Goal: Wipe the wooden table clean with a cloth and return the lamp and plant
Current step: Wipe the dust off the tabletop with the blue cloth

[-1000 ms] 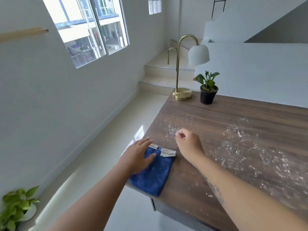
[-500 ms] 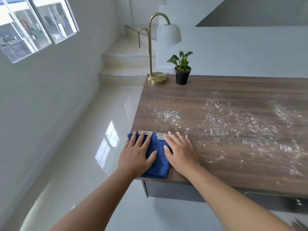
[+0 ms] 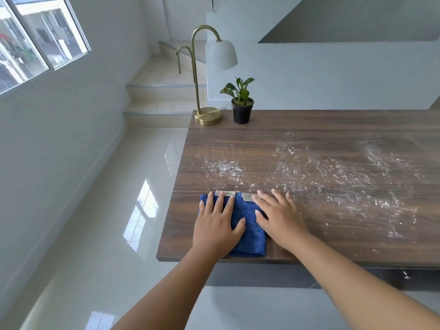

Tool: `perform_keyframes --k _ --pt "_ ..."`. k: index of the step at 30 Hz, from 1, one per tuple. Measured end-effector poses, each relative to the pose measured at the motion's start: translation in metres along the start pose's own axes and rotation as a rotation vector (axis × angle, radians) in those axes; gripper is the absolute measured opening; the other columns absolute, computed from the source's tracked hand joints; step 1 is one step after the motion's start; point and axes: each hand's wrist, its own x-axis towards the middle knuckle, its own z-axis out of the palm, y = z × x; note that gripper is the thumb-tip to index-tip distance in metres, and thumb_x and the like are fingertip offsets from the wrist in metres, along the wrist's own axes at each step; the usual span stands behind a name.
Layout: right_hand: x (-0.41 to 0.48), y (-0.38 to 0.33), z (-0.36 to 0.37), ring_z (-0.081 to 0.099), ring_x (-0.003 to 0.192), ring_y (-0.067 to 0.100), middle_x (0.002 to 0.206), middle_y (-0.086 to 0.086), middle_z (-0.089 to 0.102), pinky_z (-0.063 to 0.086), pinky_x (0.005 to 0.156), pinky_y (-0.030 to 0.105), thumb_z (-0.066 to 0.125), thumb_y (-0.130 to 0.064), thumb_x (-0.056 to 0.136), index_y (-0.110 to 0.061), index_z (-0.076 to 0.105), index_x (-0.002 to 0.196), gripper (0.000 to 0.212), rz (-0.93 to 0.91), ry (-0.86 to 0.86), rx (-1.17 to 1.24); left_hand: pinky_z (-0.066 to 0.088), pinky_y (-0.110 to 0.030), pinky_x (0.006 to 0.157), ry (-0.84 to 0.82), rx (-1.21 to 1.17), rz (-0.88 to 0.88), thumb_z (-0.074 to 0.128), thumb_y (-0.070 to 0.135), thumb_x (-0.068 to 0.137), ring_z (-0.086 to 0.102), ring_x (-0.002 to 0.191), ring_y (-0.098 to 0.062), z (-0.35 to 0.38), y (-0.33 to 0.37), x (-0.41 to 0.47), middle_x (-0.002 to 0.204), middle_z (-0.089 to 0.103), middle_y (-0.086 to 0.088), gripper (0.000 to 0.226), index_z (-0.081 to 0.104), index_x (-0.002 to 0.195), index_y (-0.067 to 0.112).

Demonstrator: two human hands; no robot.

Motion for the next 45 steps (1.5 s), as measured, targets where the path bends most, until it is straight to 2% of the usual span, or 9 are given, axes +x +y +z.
perform_keyframes --k 5,12,16,25,29,33,36,41,45 --pt "0.016 -0.033 -0.008 0.016 0.146 0.017 0.157 -0.005 0.027 0.006 0.120 0.041 0.041 -0.031 0.096 -0.026 0.033 0.148 0.053 -0.041 0.060 0.164 0.021 -0.037 0.118 0.114 -0.235 -0.019 0.034 0.050 0.096 0.020 0.146 -0.015 -0.019 -0.037 -0.005 0.153 0.036 0.008 0.055 0.042 0.143 0.025" --pt "0.018 -0.079 0.025 -0.004 0.148 0.023 0.162 -0.003 0.003 -0.008 0.117 0.051 0.006 -0.082 0.080 -0.044 0.004 0.151 0.081 -0.033 -0.091 0.028 0.031 -0.031 0.109 0.059 -0.274 -0.084 0.036 0.025 0.101 0.032 0.140 -0.015 -0.029 -0.092 0.015 0.154 0.035 0.006 0.041 0.045 0.141 0.023" --pt "0.014 -0.070 0.032 -0.012 0.148 0.021 0.162 -0.008 -0.005 -0.015 0.114 0.051 -0.003 -0.093 0.068 -0.048 -0.008 0.148 0.091 -0.052 -0.091 -0.029 0.016 -0.028 0.117 0.102 -0.178 -0.041 0.036 0.025 0.101 0.023 0.145 -0.016 -0.018 -0.089 0.018 0.155 0.035 0.002 0.044 0.044 0.144 0.018" --pt "0.004 -0.042 0.014 0.010 0.145 0.013 0.158 -0.016 0.015 0.002 0.116 0.045 0.021 -0.053 0.098 -0.051 0.019 0.146 0.049 -0.094 -0.050 0.007 0.017 -0.029 0.118 0.127 -0.181 -0.023 0.035 0.027 0.101 0.024 0.145 -0.016 -0.015 -0.094 0.019 0.154 0.036 0.003 0.045 0.045 0.143 0.020" --pt "0.014 -0.049 0.011 0.018 0.141 0.015 0.154 -0.011 0.025 0.007 0.115 0.047 0.024 -0.051 0.096 -0.049 0.026 0.145 0.049 -0.054 -0.041 0.023 0.018 -0.029 0.117 0.152 -0.178 -0.035 0.036 0.027 0.100 0.028 0.144 -0.018 -0.016 -0.092 0.020 0.152 0.040 0.001 0.044 0.049 0.141 0.018" --pt "0.007 -0.082 0.031 -0.006 0.147 0.027 0.162 -0.001 0.004 -0.016 0.111 0.057 -0.001 -0.087 0.076 -0.057 -0.003 0.144 0.075 0.062 -0.064 0.006 0.017 -0.028 0.116 0.150 -0.174 -0.030 0.037 0.025 0.100 0.027 0.144 -0.018 -0.016 -0.092 0.019 0.152 0.040 0.000 0.044 0.048 0.141 0.017" --pt "0.006 -0.089 0.036 -0.012 0.146 0.033 0.162 0.002 -0.002 -0.019 0.109 0.060 -0.003 -0.092 0.069 -0.057 -0.015 0.142 0.082 0.075 -0.073 -0.051 0.019 -0.029 0.116 0.152 -0.182 -0.035 0.037 0.027 0.100 0.028 0.143 -0.019 -0.017 -0.092 0.019 0.152 0.040 0.000 0.043 0.049 0.141 0.018" --pt "-0.002 -0.097 0.027 0.033 0.133 0.033 0.144 0.005 0.039 0.017 0.109 0.056 0.030 -0.062 0.084 -0.048 0.034 0.142 0.060 0.050 0.024 -0.028 0.016 -0.027 0.117 0.130 -0.172 -0.039 0.037 0.025 0.099 0.024 0.144 -0.015 -0.017 -0.093 0.018 0.154 0.036 0.004 0.045 0.047 0.143 0.020" --pt "-0.015 -0.096 0.029 0.058 0.089 0.024 0.097 -0.004 0.057 0.043 0.077 0.041 0.046 -0.039 0.078 -0.038 0.064 0.110 0.037 -0.037 0.291 -0.016 0.018 -0.028 0.117 0.127 -0.162 -0.047 0.039 0.021 0.098 0.024 0.144 -0.016 -0.018 -0.092 0.019 0.154 0.036 0.003 0.045 0.047 0.142 0.020"
